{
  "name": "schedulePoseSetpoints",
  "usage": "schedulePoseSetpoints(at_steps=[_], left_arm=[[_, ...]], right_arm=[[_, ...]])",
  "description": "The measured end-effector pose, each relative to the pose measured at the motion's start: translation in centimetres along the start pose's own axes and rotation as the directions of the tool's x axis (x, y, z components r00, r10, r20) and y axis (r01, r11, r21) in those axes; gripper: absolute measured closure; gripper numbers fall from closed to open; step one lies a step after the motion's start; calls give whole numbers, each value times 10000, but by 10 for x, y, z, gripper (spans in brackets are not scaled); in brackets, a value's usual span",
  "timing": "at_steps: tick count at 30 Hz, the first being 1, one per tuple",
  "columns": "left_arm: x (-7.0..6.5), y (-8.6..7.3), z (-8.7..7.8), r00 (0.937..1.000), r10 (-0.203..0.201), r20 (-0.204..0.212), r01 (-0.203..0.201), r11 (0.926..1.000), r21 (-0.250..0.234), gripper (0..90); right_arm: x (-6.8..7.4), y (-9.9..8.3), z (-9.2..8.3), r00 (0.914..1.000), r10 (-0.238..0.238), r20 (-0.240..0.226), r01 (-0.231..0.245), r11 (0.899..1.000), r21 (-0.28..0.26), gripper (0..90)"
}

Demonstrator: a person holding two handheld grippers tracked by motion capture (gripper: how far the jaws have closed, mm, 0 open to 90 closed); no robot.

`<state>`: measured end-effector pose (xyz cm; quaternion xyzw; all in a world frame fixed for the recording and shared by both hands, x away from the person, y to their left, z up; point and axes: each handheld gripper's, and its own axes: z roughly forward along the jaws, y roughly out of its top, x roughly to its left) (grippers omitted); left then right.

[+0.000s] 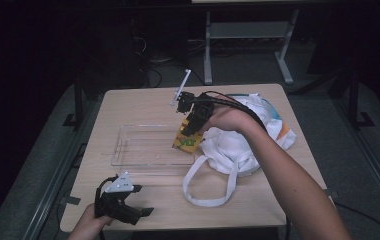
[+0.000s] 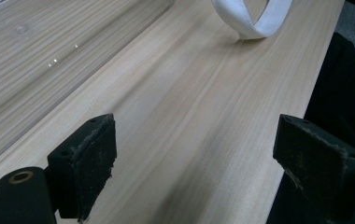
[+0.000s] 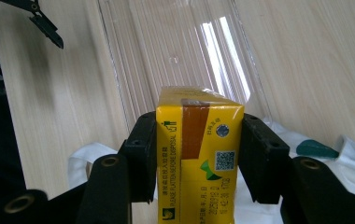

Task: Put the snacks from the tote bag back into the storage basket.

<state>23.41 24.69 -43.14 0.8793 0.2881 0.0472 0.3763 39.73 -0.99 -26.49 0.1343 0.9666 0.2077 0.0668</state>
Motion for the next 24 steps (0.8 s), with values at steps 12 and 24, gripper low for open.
schedulePoseSetpoints(at_steps=[12,24], left_arm=[[0,0,0,10000,47,-32,-47,10000,-31,132],[0,0,0,10000,86,-34,-86,10000,11,132]], right_arm=[[4,8,15,9994,-288,-176,295,9989,364,516],[9,8,30,9982,-429,-416,462,9957,808,516]])
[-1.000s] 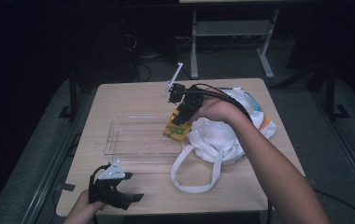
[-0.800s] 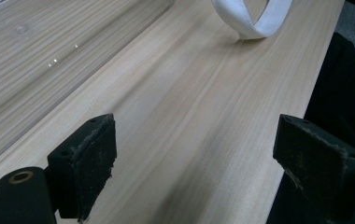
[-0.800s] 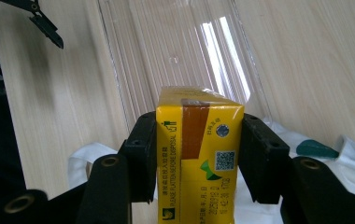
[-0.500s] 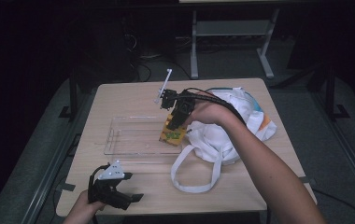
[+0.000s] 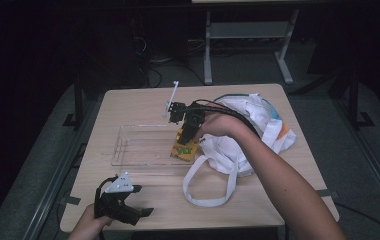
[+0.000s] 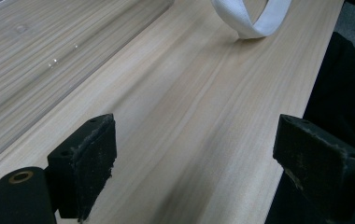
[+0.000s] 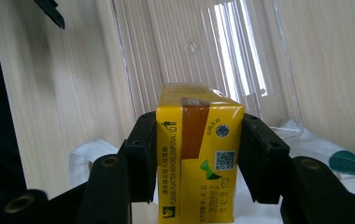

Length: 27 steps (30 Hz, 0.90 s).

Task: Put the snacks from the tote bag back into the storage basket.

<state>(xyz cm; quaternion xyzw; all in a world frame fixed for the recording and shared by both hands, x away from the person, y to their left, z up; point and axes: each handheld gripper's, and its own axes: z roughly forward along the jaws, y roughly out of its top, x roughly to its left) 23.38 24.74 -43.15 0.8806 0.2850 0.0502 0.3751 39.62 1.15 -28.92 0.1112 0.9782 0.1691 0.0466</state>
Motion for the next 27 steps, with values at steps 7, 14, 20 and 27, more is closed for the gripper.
schedulePoseSetpoints(at_steps=[7,14,20,27], left_arm=[[0,-1,0,10000,-25,-15,25,10000,-14,132],[0,-1,0,10000,-28,-22,28,10000,-10,132],[0,-1,-1,10000,-9,-37,9,10000,-10,132],[0,-2,-1,10000,-22,-68,22,10000,6,132]], right_arm=[[2,1,8,9999,-102,-123,104,9998,139,516],[4,2,12,9996,-225,-168,229,9994,262,516],[5,3,16,9995,-265,-184,272,9989,387,516],[7,3,22,9989,-391,-240,403,9978,524,517]])
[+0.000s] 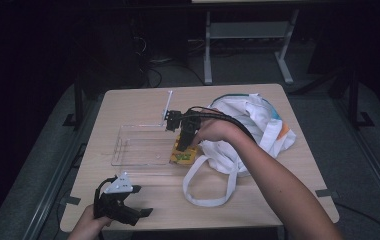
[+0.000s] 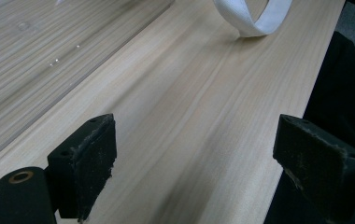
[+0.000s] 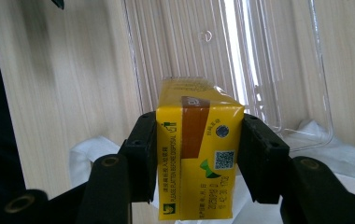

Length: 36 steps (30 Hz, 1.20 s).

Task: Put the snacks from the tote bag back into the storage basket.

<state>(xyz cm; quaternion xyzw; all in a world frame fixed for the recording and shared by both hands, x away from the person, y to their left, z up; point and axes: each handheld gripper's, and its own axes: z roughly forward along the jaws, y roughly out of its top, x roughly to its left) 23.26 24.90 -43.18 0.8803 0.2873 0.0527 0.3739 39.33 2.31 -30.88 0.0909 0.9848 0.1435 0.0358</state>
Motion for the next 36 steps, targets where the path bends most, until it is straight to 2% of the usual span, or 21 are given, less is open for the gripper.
schedulePoseSetpoints(at_steps=[13,23,24,36], left_arm=[[0,0,0,10000,12,-10,-12,10000,-9,132],[0,-1,-1,10000,38,-46,-38,10000,37,132],[0,-1,-1,10000,41,-46,-41,10000,34,132],[0,-1,0,10000,59,-55,-58,10000,42,132]], right_arm=[[4,4,9,9993,-378,-67,380,9985,401,518],[7,6,18,9991,-356,-214,371,9965,753,517],[7,6,20,9986,-500,-183,512,9963,685,517],[9,10,27,9981,-572,-213,587,9949,822,515]])
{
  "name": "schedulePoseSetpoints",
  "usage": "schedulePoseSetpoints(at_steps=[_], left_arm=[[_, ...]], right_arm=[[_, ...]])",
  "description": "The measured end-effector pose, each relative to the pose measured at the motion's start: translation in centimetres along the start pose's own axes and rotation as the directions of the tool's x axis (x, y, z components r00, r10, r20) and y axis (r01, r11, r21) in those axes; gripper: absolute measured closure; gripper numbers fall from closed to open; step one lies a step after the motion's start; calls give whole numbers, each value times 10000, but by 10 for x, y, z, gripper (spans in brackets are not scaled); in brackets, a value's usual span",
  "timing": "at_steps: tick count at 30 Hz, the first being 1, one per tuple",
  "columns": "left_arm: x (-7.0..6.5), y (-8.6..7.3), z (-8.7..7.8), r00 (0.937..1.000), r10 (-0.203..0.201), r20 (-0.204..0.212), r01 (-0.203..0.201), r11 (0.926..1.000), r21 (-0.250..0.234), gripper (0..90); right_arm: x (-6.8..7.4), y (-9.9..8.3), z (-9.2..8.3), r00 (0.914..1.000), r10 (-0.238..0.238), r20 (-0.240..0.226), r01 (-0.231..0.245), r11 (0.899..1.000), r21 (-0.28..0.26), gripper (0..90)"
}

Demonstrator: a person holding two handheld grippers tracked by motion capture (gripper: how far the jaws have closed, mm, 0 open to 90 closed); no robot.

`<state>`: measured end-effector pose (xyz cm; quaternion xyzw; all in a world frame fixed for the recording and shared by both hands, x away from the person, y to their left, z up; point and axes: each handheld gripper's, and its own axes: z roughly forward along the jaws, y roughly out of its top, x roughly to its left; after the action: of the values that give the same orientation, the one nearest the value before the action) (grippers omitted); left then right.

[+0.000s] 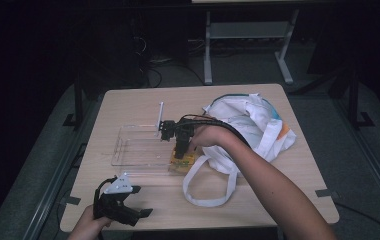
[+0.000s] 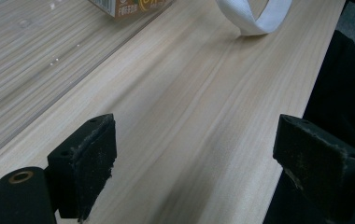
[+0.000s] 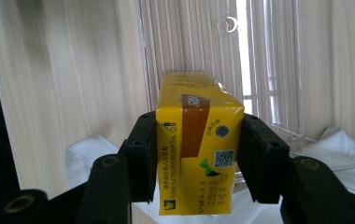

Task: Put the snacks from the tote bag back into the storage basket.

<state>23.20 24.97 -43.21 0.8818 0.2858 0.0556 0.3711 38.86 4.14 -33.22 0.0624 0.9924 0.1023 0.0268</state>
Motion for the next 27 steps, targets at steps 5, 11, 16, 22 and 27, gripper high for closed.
schedulePoseSetpoints(at_steps=[5,11,16,22,27], left_arm=[[0,0,0,10000,-19,9,19,10000,3,132],[0,0,0,10000,-17,-1,17,10000,16,132],[0,0,0,10000,-6,-17,6,10000,-8,132],[0,0,0,10000,-16,-1,16,10000,-4,132],[0,0,0,10000,-23,21,23,10000,-6,132]], right_arm=[[1,2,2,10000,16,74,-14,9999,-168,513],[2,5,6,9999,30,127,-24,9989,-470,511],[2,9,10,9999,67,140,-58,9978,-664,510],[2,11,14,10000,19,86,-12,9967,-810,508],[3,10,14,9998,207,-12,-207,9965,-809,487]])
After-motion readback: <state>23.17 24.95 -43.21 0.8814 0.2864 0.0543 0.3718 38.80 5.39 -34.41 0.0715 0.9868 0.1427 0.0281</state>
